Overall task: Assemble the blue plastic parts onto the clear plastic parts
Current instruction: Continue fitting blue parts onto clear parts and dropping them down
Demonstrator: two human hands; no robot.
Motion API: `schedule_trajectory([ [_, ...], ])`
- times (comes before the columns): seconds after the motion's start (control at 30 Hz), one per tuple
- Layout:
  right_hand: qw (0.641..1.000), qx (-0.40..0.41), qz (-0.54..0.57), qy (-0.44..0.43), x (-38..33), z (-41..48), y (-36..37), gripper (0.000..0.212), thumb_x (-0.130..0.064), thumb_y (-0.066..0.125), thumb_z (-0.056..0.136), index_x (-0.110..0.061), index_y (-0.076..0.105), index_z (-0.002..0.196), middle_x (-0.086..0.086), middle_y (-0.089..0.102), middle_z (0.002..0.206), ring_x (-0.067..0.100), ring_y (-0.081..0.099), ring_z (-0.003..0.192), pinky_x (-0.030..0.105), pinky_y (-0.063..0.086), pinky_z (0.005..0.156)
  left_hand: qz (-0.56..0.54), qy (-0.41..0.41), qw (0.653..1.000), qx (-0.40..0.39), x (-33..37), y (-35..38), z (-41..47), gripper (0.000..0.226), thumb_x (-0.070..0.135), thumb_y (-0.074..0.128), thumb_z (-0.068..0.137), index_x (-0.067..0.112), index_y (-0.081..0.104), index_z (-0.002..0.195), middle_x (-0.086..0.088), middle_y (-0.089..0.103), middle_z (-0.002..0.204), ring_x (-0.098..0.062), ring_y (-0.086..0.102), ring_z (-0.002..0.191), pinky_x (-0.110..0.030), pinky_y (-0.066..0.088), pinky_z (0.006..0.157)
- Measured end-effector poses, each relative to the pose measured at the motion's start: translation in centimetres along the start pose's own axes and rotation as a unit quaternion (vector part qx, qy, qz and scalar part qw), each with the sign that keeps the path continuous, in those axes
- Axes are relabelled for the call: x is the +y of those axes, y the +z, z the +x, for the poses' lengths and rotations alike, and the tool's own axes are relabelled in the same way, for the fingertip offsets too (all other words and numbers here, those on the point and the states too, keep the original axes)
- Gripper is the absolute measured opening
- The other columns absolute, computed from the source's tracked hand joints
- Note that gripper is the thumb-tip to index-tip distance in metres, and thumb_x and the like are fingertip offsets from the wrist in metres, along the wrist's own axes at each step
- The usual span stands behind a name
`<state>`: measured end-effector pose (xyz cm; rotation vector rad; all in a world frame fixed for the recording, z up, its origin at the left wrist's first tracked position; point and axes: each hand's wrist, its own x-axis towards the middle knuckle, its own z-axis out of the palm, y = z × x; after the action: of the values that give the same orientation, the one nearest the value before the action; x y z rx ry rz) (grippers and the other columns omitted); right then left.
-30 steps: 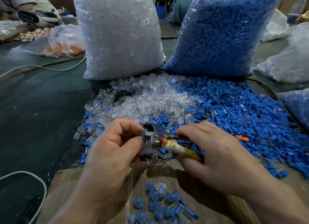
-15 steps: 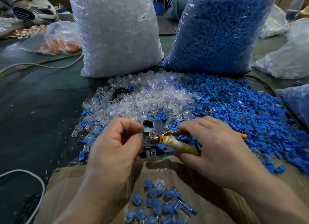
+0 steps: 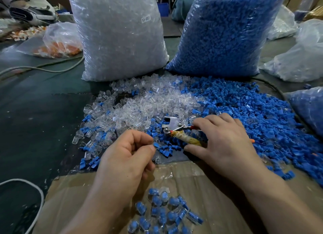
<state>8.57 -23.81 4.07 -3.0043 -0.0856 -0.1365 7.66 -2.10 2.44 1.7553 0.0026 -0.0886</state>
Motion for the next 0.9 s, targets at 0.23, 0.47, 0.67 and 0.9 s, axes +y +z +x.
schedule_trajectory([
  [0.23,0.988,0.112,0.075,-0.071,-1.9,-0.9,-0.4,0.046,-0.063,0.046,0.086,-0.030,0.061,0.114,-0.009,0.061,0.112,0.016,0.051,0.106,0.041,0.041,0.095,0.055,0.024,0.998,0.028,-0.1,0.6,-0.2,0.019,0.026,0.068,0.088,0.045,0.067,0.090,0.003,0.071,0.066,-0.009,0.064,0.050,-0.021,0.051,0.044],
  [0.47,0.970,0.118,0.097,-0.191,-4.2,-1.8,0.2,0.024,-0.033,0.044,0.097,-0.020,0.060,0.085,-0.003,0.059,0.078,0.021,0.055,0.073,0.041,0.044,0.074,0.131,0.144,0.980,0.031,0.0,1.0,-0.8,0.010,0.037,0.067,0.092,0.047,0.066,0.094,0.015,0.071,0.074,-0.001,0.063,0.058,-0.019,0.052,0.052],
  [0.67,0.957,0.121,0.148,-0.217,-4.3,-2.0,0.1,0.023,-0.028,0.046,0.098,-0.017,0.060,0.085,-0.004,0.057,0.081,0.018,0.052,0.076,0.039,0.046,0.071,0.106,0.089,0.990,0.004,0.6,0.2,-0.6,0.041,0.068,0.048,0.075,0.033,0.067,0.086,0.006,0.065,0.064,-0.002,0.057,0.053,-0.021,0.049,0.049],
  [0.9,0.830,-0.110,0.546,0.036,-5.7,-2.9,-1.2,0.021,-0.036,0.052,0.080,-0.022,0.054,0.064,-0.010,0.050,0.057,0.006,0.045,0.052,0.025,0.035,0.049,0.057,0.136,0.986,-0.076,0.8,-0.6,-0.7,0.030,0.068,0.061,0.082,0.039,0.067,0.087,0.001,0.066,0.065,-0.013,0.060,0.053,-0.030,0.051,0.044],
])
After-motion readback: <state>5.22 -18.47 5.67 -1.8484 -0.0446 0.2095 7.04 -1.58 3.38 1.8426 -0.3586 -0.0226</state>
